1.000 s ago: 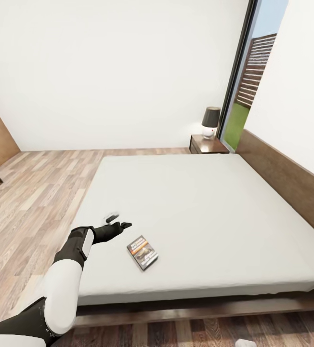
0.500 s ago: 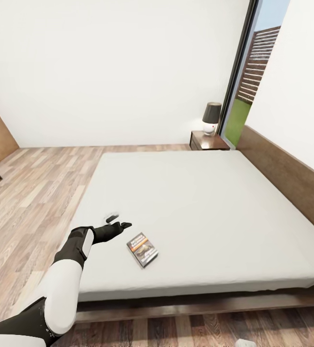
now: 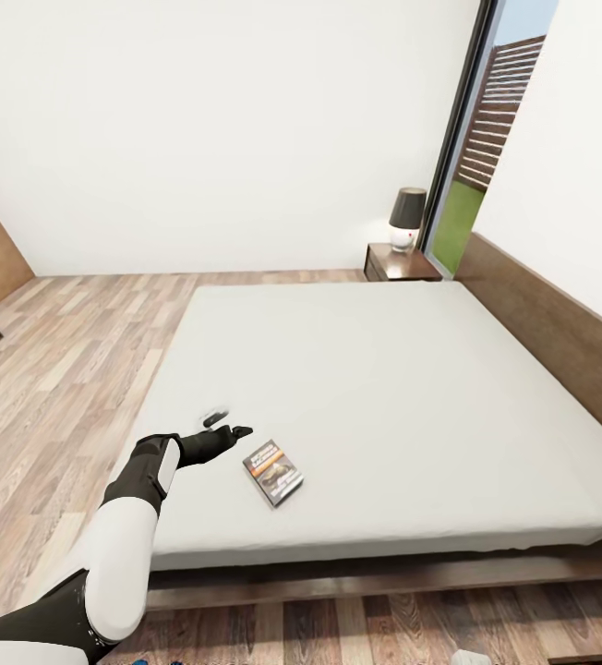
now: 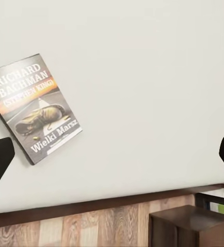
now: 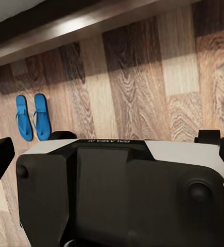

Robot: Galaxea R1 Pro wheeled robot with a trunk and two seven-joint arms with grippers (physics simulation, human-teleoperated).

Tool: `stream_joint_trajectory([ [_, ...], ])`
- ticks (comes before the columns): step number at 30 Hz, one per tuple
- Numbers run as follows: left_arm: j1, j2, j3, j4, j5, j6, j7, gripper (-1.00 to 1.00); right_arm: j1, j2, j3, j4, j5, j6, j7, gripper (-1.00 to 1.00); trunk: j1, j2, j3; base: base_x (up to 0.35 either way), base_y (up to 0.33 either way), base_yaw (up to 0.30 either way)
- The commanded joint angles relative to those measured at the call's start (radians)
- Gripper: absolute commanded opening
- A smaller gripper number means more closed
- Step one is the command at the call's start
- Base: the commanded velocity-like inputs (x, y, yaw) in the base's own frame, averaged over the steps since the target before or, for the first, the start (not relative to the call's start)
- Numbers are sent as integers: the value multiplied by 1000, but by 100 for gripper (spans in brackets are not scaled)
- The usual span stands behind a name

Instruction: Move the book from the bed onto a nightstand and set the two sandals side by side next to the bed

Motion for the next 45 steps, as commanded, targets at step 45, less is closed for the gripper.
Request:
stream_joint_trajectory([
  [45, -1, -3, 8, -2, -9, 5, -9, 100, -1, 3, -3, 1, -4, 2, 4, 100, 1, -2, -72, 81, 0, 0],
])
